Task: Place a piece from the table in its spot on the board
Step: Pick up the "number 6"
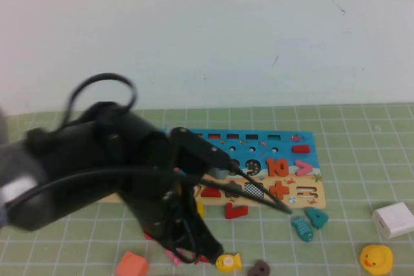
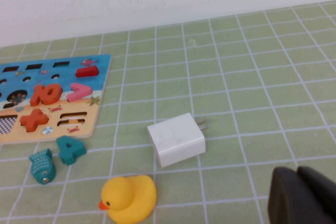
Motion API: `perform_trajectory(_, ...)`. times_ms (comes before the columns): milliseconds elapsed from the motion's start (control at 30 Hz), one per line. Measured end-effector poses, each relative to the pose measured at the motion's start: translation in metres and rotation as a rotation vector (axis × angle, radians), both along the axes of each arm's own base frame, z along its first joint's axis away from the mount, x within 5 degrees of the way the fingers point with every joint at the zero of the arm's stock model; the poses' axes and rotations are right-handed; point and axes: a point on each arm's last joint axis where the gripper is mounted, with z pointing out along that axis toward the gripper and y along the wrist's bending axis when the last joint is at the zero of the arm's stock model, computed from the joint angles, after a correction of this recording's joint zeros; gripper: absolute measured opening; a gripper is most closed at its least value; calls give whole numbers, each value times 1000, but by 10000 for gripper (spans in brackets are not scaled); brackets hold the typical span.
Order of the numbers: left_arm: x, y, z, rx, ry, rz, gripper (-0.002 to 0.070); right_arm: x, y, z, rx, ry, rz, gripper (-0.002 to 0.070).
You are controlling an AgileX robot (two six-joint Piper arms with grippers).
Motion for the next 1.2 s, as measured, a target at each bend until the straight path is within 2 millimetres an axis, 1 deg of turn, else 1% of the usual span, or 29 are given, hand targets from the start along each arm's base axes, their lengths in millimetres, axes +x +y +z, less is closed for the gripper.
perform_trajectory(167, 22, -23, -22, 22, 67, 36, -1, 0, 0, 0, 0, 0, 0, -1)
perform_trajectory(400, 42, -39, -55, 60, 133, 90, 5, 0, 0, 0, 0, 0, 0, -1)
perform_trajectory(500, 50, -38, -69, 69, 168, 135, 57, 0, 0, 0, 0, 0, 0, -1)
perform_trajectory(567, 57, -35, -77, 62, 194, 175, 123, 0, 0, 0, 0, 0, 0, -1)
perform_trajectory(667, 68, -26, -83, 26, 216, 238, 244, 0, 0, 0, 0, 0, 0, -1)
perform_trajectory(767, 77, -19, -85, -6, 204, 277, 322, 0, 0, 0, 0, 0, 0, -1)
perform_trajectory(833, 82, -16, -87, -16, 190, 288, 342, 0, 0, 0, 0, 0, 0, -1)
perform_trajectory(933, 86, -16, -92, -25, 170, 286, 354, 0, 0, 0, 0, 0, 0, -1)
perform_trajectory(1200, 94, -18, -108, -11, 140, 272, 357, 0, 0, 0, 0, 0, 0, -1)
